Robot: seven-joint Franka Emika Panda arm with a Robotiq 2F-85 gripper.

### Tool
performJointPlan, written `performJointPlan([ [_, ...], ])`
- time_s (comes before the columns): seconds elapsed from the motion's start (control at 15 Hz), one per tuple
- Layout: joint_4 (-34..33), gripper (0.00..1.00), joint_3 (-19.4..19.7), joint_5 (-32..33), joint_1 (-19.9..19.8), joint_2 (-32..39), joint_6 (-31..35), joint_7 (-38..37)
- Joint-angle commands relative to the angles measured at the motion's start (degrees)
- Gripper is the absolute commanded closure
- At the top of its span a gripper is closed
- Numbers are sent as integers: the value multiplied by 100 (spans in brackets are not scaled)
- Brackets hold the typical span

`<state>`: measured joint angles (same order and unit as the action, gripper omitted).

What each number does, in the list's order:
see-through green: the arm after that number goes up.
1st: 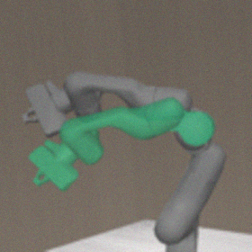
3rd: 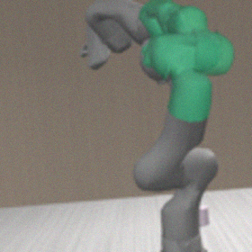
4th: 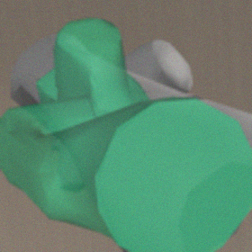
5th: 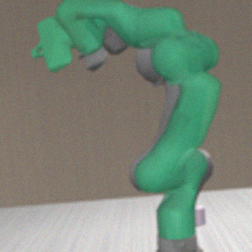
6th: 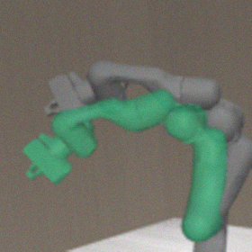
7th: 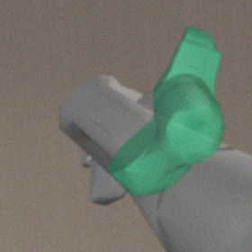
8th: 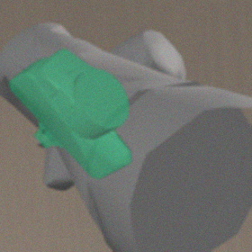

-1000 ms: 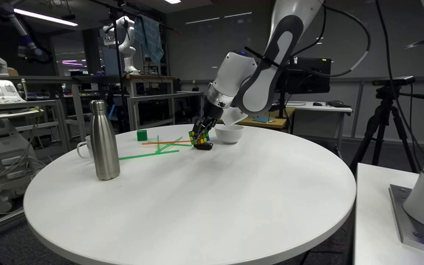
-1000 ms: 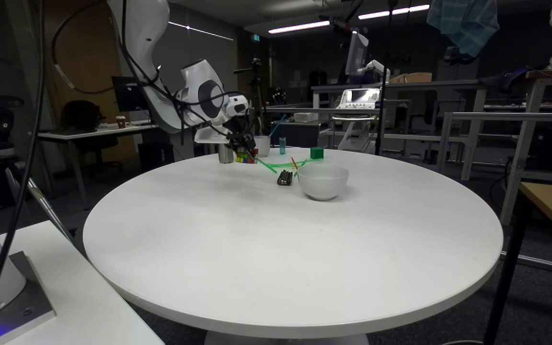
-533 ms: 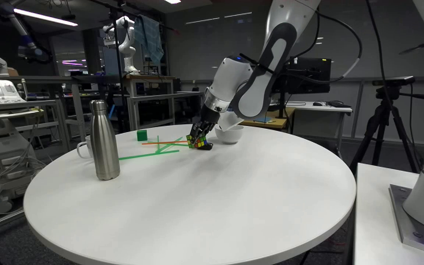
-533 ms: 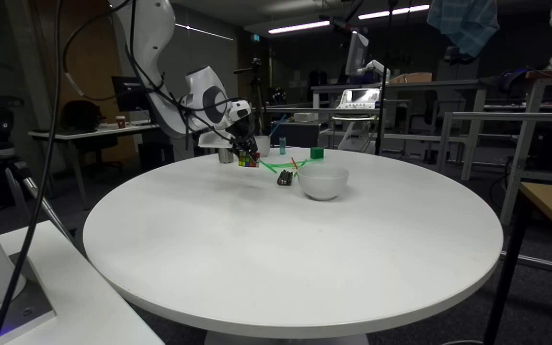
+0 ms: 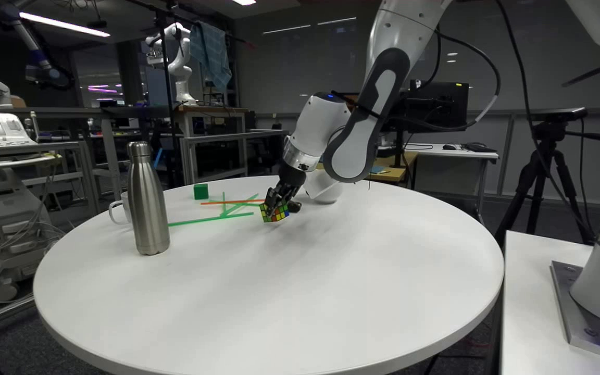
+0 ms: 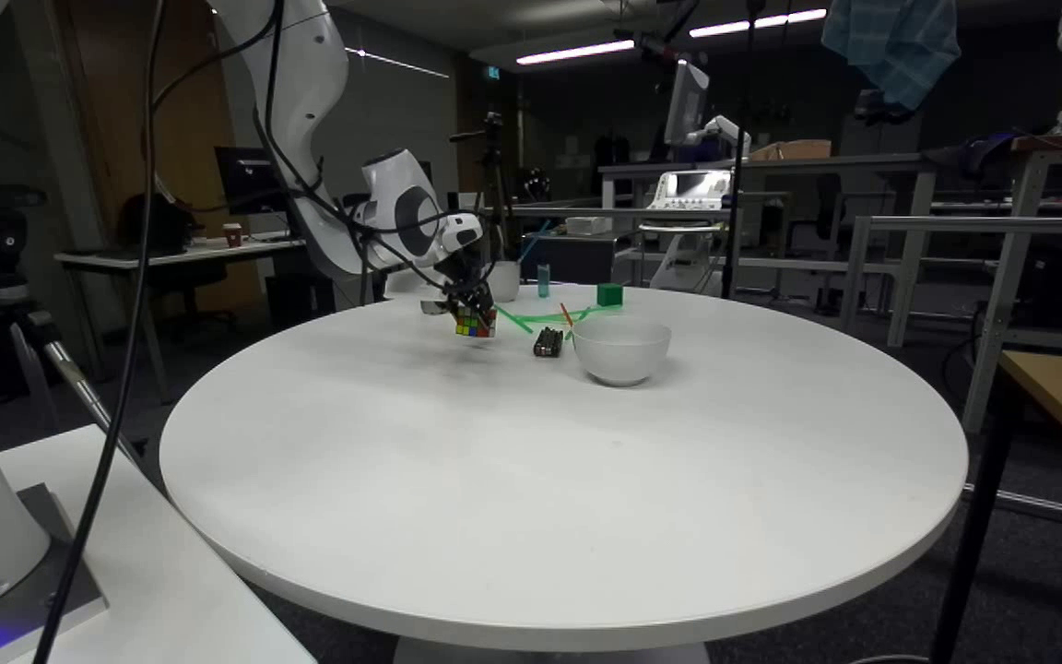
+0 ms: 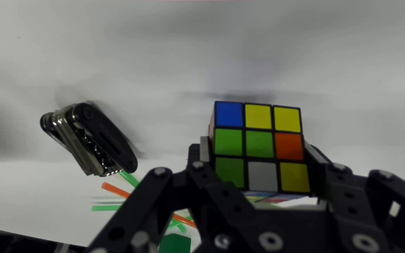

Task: Place the Rubik's cube in the middle of the table

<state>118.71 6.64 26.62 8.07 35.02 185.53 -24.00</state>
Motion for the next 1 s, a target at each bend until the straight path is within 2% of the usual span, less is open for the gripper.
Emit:
performJointPlan([
  [0.0,-288,65,-127,-27,-123,188,-116,36],
  [0.2,-324,65,-156,-14,-154,226,-129,51],
  [0.27,-120,65,-30,0,-22,141,-7,1],
  [0.33,-125,40,-31,0,-24,158,-7,1],
  [0.93,-120,40,-32,0,-16,173,-7,1],
])
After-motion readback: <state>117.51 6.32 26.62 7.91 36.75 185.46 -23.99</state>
